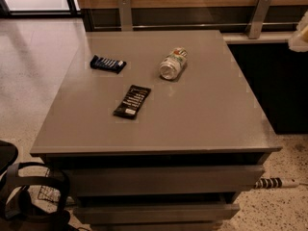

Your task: Place 7up can upright

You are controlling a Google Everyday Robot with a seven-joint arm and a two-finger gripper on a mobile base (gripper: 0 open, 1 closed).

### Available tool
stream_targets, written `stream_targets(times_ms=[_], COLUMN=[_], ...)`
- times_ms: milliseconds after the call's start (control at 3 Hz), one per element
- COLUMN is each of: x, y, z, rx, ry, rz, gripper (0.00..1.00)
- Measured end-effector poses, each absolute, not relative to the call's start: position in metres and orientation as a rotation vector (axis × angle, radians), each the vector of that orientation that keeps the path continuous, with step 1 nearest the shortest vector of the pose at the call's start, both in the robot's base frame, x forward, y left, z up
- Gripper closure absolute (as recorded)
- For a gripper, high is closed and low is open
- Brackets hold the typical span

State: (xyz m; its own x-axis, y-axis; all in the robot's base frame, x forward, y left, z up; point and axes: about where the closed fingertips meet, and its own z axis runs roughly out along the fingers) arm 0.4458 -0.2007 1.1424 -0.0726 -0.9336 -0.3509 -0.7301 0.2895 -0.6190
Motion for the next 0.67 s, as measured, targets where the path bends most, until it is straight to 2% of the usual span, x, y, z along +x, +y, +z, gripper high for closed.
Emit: stream_targets(times_ms=[667], x=[0.4525], y=[-0.2004], z=[1.1506], rx=[-1.465], ry=[1.847], rz=[-0.366], gripper=[0.0])
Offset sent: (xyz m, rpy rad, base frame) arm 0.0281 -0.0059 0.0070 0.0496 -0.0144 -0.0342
